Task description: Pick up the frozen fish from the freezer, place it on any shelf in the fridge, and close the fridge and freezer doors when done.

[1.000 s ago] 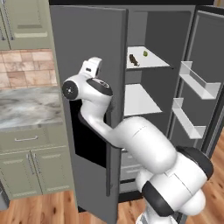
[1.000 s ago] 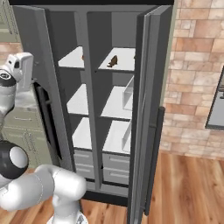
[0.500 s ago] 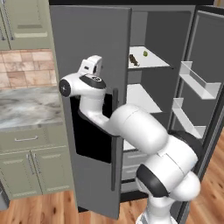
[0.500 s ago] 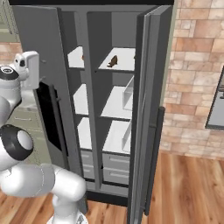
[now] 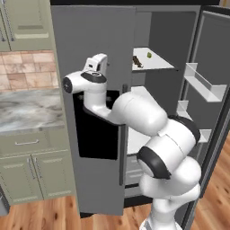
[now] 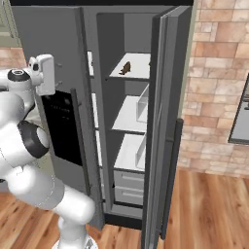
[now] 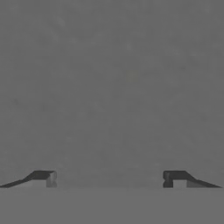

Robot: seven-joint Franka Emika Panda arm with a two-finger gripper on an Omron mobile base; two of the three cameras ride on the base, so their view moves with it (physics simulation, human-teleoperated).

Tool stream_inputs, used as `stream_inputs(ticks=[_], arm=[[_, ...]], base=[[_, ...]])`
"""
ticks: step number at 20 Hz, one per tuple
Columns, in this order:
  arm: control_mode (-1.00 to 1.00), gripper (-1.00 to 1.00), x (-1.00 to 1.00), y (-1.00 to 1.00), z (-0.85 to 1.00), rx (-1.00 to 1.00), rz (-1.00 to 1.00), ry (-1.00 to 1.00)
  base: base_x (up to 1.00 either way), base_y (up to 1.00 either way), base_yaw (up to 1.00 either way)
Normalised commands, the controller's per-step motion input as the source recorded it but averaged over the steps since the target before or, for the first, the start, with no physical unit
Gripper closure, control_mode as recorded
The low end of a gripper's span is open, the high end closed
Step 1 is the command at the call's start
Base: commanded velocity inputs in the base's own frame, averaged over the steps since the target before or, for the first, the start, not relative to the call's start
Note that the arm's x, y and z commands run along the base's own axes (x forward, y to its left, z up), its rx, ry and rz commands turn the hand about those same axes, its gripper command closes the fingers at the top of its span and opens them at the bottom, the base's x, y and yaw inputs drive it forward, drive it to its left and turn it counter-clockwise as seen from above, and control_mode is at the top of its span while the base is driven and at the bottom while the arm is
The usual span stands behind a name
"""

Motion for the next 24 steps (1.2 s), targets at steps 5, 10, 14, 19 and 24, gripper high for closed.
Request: stream_inputs(ticks=[5, 10, 14, 19, 24], arm=[[-1.00, -1.00, 0.56, -0.14, 0.00, -0.05, -0.09, 0.00], [-1.00, -1.00, 0.62, -0.06, 0.00, -0.04, -0.09, 0.00], [-1.00, -1.00, 0.75, 0.00, -0.04, -0.03, -0.08, 0.00], [-1.00, -1.00, 0.15, -0.01, -0.07, -0.02, -0.07, -0.04], [-1.00, -1.00, -1.00, 0.00, -0.01, 0.00, -0.05, -0.38]], base=[[0.00, 0.00, 0.00], [0.00, 0.00, 0.00], [0.00, 0.00, 0.00], [0.00, 0.00, 0.00], [0.00, 0.00, 0.00]])
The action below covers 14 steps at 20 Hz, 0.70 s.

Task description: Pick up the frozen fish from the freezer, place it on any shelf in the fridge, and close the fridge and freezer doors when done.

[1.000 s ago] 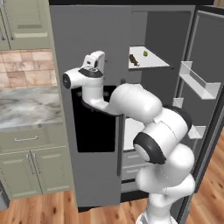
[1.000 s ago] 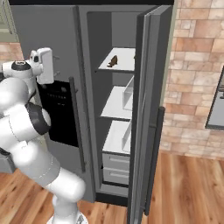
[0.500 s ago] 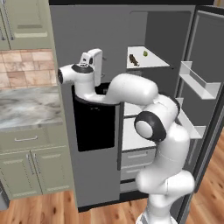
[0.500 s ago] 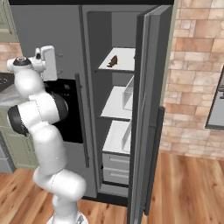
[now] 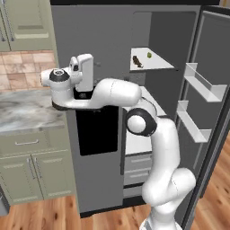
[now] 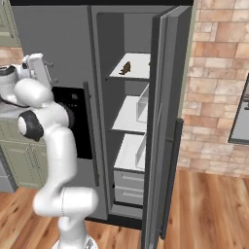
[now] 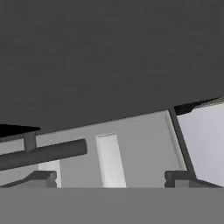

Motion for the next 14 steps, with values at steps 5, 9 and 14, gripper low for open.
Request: stream_inputs(ticks=[5, 9, 14], arm=[[-1.00, -1.00, -1.00, -0.02, -0.08, 0.00, -0.05, -0.51], [-1.00, -1.00, -1.00, -0.13, -0.27, 0.00, -0.05, -0.59], [-1.00, -1.00, -1.00, -0.35, -0.13, 0.03, -0.12, -0.52]], base=[[0.00, 0.00, 0.00], [0.00, 0.00, 0.00], [0.00, 0.00, 0.00]])
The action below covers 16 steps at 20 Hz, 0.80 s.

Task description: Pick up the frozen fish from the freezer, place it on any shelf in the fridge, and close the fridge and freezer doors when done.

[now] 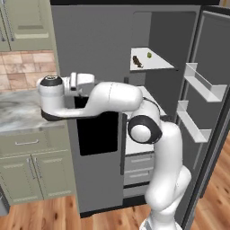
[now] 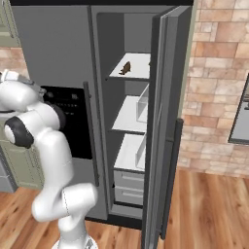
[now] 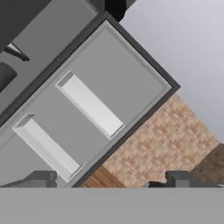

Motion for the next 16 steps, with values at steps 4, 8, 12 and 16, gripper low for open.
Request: stream_inputs(ticks=[4, 8, 12, 16], arm=[[-1.00, -1.00, -1.00, -0.57, -0.20, 0.08, -0.05, -0.22], [-1.00, -1.00, -1.00, -0.58, -0.34, 0.03, 0.00, -0.19], [-1.00, -1.00, -0.99, -0.51, -0.22, 0.00, 0.10, -0.17], [-1.00, -1.00, -0.66, -0.45, 0.02, 0.00, 0.21, -0.21]], base=[[0.00, 0.00, 0.00], [0.00, 0.00, 0.00], [0.00, 0.00, 0.00], [0.00, 0.00, 0.00]])
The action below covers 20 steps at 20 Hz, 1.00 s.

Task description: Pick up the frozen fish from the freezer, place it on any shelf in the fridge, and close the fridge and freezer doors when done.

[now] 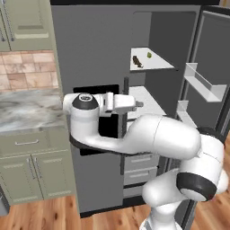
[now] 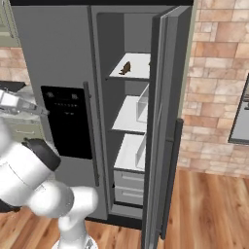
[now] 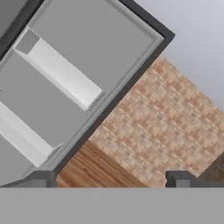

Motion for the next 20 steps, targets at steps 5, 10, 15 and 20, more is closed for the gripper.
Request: stream_inputs(ticks=[5, 10, 15, 20], arm=[[-1.00, -1.00, -0.49, -0.41, 0.14, 0.06, 0.23, -0.05], [-1.00, -1.00, -0.34, -0.64, 0.19, 0.08, 0.28, -0.04], [-1.00, -1.00, -0.32, -0.91, 0.18, 0.10, 0.28, -0.08], [-1.00, -1.00, -0.46, -1.00, 0.26, 0.09, 0.22, -0.11]], base=[[0.00, 0.00, 0.00], [0.00, 0.00, 0.00], [0.00, 0.00, 0.00], [0.00, 0.00, 0.00]])
